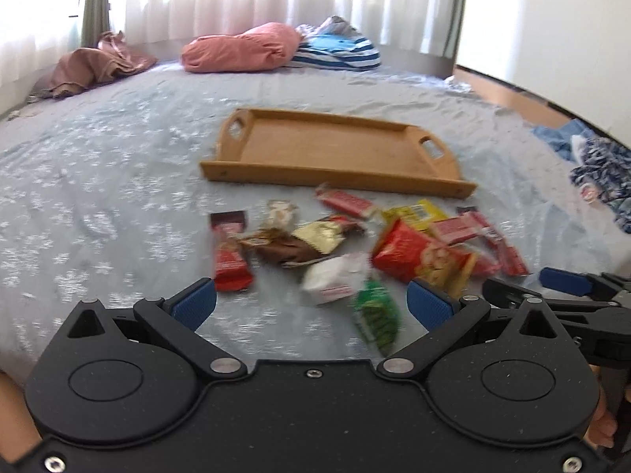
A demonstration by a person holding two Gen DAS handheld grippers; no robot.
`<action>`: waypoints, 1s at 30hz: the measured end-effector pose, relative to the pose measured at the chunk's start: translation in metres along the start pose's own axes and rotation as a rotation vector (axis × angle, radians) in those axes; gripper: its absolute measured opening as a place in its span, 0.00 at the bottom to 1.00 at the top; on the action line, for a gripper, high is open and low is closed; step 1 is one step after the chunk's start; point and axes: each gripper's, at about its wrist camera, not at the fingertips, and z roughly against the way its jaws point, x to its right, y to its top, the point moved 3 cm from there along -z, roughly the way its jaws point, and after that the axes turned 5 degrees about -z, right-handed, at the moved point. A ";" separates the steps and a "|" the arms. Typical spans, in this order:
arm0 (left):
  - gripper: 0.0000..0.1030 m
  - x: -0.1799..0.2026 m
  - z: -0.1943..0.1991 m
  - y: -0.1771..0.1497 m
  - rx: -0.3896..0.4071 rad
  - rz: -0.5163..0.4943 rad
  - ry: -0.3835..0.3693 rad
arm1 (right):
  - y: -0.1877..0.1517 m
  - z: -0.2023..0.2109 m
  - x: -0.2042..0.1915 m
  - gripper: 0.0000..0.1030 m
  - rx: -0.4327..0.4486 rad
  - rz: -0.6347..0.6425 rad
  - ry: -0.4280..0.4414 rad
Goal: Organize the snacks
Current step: 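Lower the left gripper onto the green wasabi pea bag and close it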
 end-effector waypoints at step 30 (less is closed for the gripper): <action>0.44 0.062 -0.029 -0.019 0.019 -0.269 0.007 | 0.008 0.005 0.025 0.77 0.087 0.015 -0.043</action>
